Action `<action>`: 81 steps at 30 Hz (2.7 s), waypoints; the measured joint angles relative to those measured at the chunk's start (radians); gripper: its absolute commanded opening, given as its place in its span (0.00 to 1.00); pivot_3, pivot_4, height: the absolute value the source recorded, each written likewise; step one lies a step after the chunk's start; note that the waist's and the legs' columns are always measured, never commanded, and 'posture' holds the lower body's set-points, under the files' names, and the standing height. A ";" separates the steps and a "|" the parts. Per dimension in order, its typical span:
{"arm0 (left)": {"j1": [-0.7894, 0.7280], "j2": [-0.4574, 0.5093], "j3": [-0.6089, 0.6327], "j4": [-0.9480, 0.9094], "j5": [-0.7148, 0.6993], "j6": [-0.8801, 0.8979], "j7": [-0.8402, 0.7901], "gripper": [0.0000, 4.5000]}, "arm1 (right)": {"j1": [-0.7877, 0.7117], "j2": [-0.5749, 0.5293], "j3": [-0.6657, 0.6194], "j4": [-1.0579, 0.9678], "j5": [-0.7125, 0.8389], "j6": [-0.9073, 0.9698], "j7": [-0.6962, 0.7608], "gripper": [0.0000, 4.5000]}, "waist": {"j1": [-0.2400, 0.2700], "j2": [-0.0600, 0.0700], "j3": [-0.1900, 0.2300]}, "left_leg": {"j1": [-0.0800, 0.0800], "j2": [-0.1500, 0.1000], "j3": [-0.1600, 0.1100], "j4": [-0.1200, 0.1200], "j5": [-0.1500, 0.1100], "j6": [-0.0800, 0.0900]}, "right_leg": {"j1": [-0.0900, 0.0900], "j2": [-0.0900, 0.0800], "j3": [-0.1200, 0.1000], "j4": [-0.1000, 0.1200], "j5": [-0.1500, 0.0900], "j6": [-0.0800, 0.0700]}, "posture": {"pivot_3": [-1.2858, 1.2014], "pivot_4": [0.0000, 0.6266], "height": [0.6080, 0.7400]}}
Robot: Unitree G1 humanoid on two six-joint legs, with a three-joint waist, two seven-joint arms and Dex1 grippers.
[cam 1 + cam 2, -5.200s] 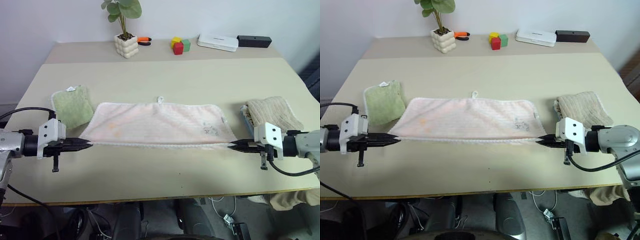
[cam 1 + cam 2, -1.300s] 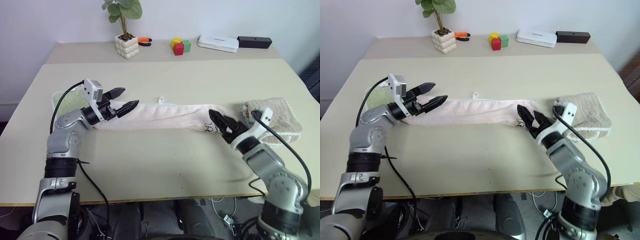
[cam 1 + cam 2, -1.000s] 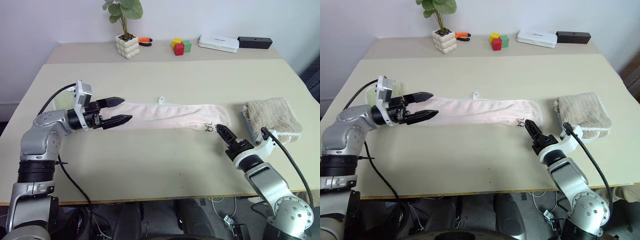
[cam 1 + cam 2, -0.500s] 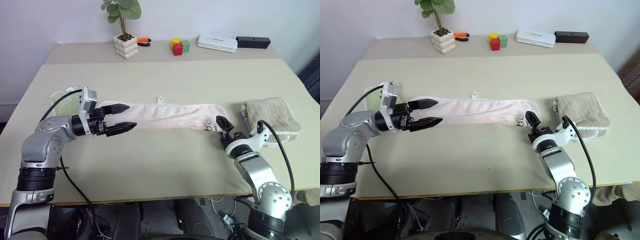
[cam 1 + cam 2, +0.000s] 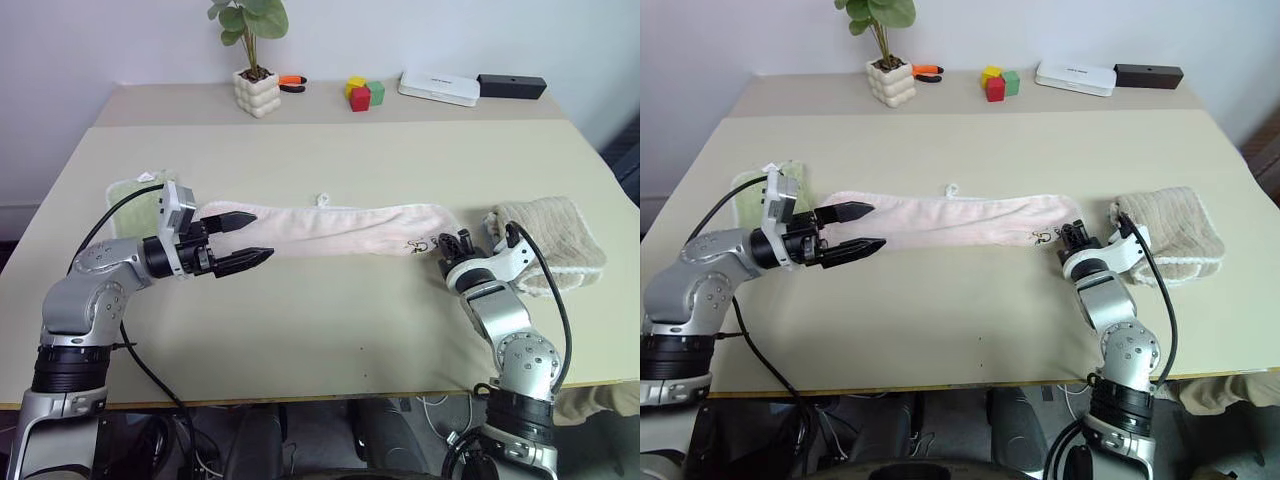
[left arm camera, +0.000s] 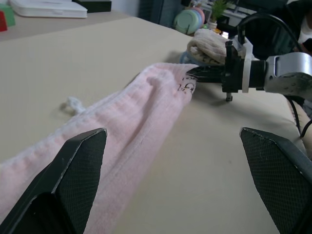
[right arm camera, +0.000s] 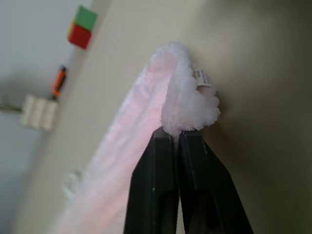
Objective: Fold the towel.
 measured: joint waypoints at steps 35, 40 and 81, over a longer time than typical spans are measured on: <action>-0.006 -0.024 0.008 -0.003 0.000 -0.029 0.053 1.00 | -0.206 -0.273 0.777 -0.032 -0.960 -0.073 0.808 0.01 | -0.004 0.001 0.001 | -0.001 0.001 0.000 0.000 0.000 0.000 | -0.001 0.001 0.000 -0.003 0.000 0.000 | 0.52 0.24 1.00; 0.001 -0.020 0.009 -0.011 -0.001 -0.028 0.054 1.00 | -0.236 -0.216 0.794 0.032 -1.027 -0.111 0.835 0.01 | -0.007 0.001 0.001 | -0.001 0.001 0.000 0.000 0.000 0.000 | -0.001 0.002 0.000 -0.003 0.000 0.000 | 0.52 0.24 1.00; 0.259 -0.258 0.124 -0.280 -0.173 0.129 0.488 1.00 | -0.245 -0.021 0.543 0.440 -1.031 -0.394 0.912 0.29 | -0.007 -0.002 -0.002 | 0.009 0.001 -0.002 -0.002 -0.001 0.000 | 0.011 0.001 -0.001 -0.005 0.000 0.000 | 0.52 0.24 1.00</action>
